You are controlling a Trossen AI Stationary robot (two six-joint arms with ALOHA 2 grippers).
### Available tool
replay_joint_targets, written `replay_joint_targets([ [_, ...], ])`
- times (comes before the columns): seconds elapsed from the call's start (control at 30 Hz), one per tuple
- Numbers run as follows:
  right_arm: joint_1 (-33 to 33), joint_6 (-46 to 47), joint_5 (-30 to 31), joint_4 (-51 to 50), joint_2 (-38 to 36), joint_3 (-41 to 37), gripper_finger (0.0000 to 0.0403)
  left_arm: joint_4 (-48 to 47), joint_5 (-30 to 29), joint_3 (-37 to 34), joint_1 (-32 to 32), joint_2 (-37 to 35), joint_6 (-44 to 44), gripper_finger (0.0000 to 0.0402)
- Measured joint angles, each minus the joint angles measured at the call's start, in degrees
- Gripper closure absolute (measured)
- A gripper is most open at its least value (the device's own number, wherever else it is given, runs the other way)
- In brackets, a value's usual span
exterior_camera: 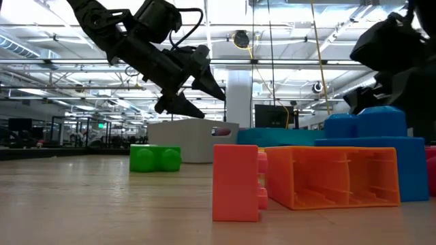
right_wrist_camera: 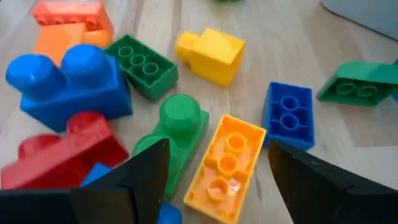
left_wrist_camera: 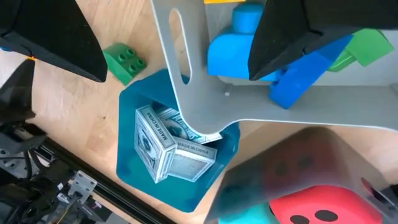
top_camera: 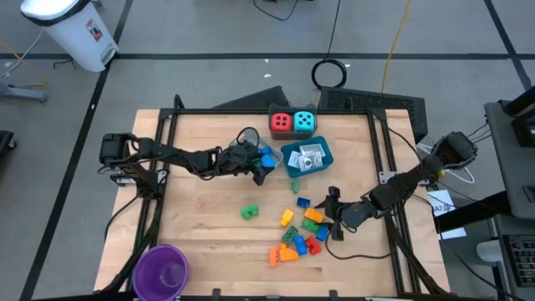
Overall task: Pick & Place Toys
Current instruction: Put the yellow game piece into the gray bin
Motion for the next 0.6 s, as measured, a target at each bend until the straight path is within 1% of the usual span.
replay_joint_targets([
  [0.17, 0.0, 1.7, -0.1, 4.3, 5.9, 0.2, 0.0151, 0.3, -0.7, 0.0, 0.0, 0.0, 0.0, 0.0007],
  [0.27, -0.1, 1.8, -2.6, 5.3, 7.5, 0.2, 0.0152, 0.5, -1.5, 0.0, 0.0, 0.0, 0.0, 0.0007],
  [0.4, -0.1, 0.8, -2.7, 4.1, 6.9, 0.1, 0.0151, 0.5, -1.5, 0.0, 0.1, 0.0, 0.0, 0.0007],
  [0.47, -0.1, -1.3, -1.8, 5.2, 6.0, 0.1, 0.0151, 0.7, -1.5, 0.0, 0.1, 0.0, 0.0, 0.0007],
  [0.6, -0.1, -6.1, -1.9, 7.4, 2.5, -0.2, 0.0152, 0.6, -1.5, 0.0, 0.1, 0.0, 0.5, 0.0007],
])
